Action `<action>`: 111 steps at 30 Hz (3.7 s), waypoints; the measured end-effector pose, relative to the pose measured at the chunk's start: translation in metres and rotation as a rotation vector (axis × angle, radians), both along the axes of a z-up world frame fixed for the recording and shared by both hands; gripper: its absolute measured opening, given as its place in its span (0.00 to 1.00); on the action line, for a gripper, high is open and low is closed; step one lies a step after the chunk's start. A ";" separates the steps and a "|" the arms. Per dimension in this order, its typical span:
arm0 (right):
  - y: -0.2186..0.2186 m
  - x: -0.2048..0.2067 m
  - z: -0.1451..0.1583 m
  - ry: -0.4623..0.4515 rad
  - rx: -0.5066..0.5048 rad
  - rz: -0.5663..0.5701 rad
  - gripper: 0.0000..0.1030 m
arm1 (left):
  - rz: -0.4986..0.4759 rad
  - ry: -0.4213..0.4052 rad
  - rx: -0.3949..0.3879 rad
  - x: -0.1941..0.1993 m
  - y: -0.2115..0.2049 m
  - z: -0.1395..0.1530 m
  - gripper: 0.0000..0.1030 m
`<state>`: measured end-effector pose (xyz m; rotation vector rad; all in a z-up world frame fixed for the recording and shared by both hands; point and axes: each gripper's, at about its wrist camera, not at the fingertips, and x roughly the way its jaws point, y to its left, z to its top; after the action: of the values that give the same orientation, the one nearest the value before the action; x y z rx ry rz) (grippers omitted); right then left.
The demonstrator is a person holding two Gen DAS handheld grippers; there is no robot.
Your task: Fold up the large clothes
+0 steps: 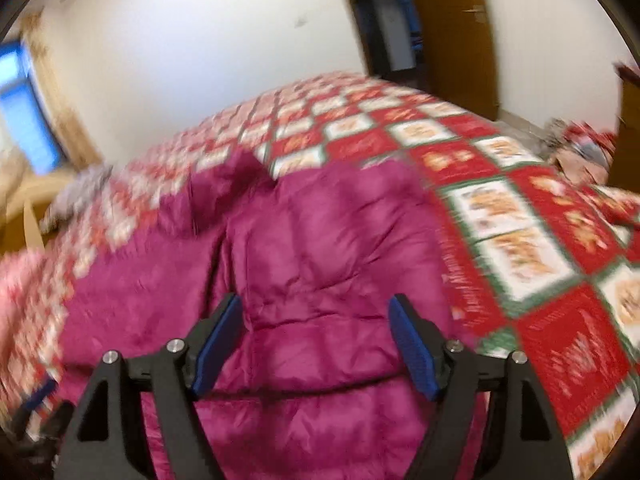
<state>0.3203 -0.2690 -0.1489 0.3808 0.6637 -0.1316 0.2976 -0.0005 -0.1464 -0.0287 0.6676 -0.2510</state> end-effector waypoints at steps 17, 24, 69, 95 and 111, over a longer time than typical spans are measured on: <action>0.079 0.040 0.014 0.047 -0.051 0.263 0.22 | 0.196 0.129 -0.085 0.012 0.042 -0.044 0.83; 0.062 0.043 -0.010 0.131 -0.128 0.231 0.24 | 0.217 0.130 -0.086 0.012 0.043 -0.043 0.83; 0.054 0.183 0.036 0.166 -0.025 0.102 0.81 | 0.484 0.030 0.013 0.144 0.052 -0.026 0.92; 0.013 0.183 -0.034 0.347 -0.117 0.027 0.11 | 0.475 0.054 0.005 0.145 0.056 -0.032 0.92; 0.023 0.161 -0.040 0.161 -0.196 0.023 0.12 | 0.050 0.009 0.022 0.162 -0.027 0.042 0.92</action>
<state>0.4816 -0.2464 -0.1890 0.1751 0.8063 -0.2057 0.4598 -0.0277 -0.1045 -0.0252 0.6781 -0.1949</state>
